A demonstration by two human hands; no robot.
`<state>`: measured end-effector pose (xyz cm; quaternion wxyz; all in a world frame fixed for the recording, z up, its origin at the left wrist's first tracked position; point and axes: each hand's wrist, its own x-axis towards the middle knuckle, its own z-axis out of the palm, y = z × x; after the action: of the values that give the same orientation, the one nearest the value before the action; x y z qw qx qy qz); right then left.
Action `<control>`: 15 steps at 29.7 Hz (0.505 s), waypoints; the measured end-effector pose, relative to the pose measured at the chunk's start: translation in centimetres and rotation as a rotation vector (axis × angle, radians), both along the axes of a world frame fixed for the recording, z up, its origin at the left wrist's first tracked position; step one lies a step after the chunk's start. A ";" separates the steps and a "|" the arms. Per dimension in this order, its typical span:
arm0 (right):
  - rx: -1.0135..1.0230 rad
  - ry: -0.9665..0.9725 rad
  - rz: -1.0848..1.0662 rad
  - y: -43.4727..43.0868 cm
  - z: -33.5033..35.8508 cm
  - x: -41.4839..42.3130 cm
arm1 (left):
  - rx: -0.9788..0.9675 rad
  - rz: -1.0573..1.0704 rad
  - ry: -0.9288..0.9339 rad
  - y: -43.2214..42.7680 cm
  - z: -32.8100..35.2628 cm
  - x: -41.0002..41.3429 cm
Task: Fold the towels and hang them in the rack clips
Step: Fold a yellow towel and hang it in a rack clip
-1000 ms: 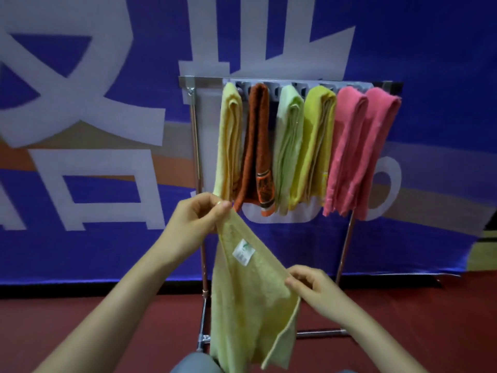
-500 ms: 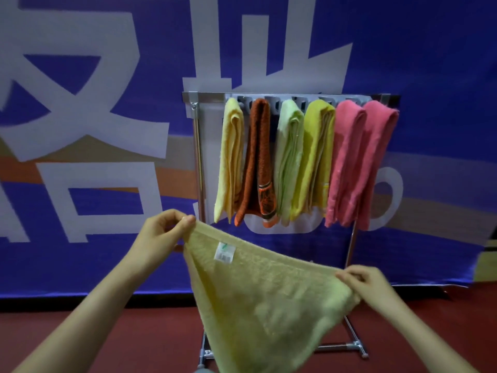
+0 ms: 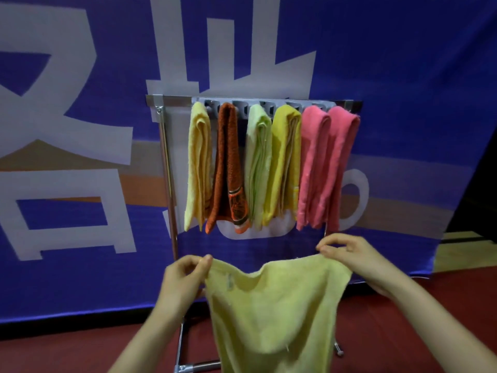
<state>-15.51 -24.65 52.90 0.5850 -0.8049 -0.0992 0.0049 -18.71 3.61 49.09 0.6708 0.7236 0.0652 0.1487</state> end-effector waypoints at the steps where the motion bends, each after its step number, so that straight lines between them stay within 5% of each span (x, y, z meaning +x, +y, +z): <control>1: 0.001 0.032 0.017 0.5 -0.2 -0.3 | -0.003 0.001 0.000 -1.0 -0.4 0.0; 9: 0.184 0.377 0.361 4.6 -0.8 -2.1 | 0.053 -0.019 -0.126 -7.2 -1.3 -0.3; 15: 0.290 0.480 0.379 5.8 -1.1 -2.5 | -0.025 -0.071 -0.160 -7.6 -1.7 -1.3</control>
<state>-17.97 -18.86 51.80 0.6887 -0.6565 -0.1063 0.2889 -20.06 -3.97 47.34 0.6877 0.7029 -0.0124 0.1813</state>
